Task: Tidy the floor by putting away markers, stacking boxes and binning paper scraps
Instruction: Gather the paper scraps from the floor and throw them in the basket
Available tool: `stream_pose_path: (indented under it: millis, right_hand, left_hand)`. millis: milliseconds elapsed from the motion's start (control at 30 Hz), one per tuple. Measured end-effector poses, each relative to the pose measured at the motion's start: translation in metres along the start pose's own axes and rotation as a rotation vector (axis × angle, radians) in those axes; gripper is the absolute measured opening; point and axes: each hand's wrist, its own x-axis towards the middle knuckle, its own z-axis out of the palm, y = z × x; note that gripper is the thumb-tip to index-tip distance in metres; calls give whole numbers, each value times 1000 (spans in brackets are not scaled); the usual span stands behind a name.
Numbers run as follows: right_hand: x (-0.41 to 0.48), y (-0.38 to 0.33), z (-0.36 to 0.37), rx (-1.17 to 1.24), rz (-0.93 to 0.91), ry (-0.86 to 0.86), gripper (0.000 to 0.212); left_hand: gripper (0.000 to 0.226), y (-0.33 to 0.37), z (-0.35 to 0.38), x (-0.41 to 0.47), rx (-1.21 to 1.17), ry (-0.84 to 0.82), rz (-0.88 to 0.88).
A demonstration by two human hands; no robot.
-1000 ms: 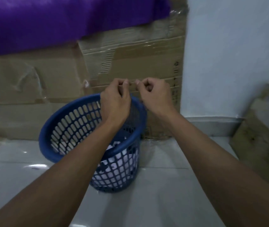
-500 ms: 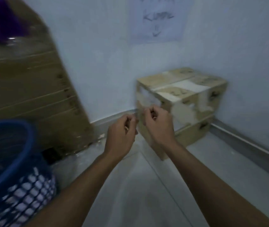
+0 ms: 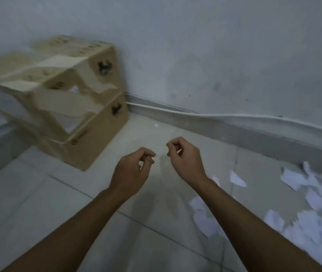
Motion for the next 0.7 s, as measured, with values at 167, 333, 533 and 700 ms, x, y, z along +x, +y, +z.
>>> stream_pose_path:
  millis: [167, 333, 533, 700]
  right_hand:
    - [-45, 55, -54, -78, 121, 26, 12]
    - [-104, 95, -106, -223, 176, 10, 16]
    - [-210, 112, -132, -489, 144, -195, 42]
    - [-296, 109, -87, -738, -66, -553, 73]
  left_hand:
    - [17, 24, 73, -13, -42, -231, 149]
    - [17, 36, 125, -46, 24, -437, 278]
    - [35, 29, 155, -94, 227, -707, 391]
    - [37, 24, 164, -105, 257, -677, 457]
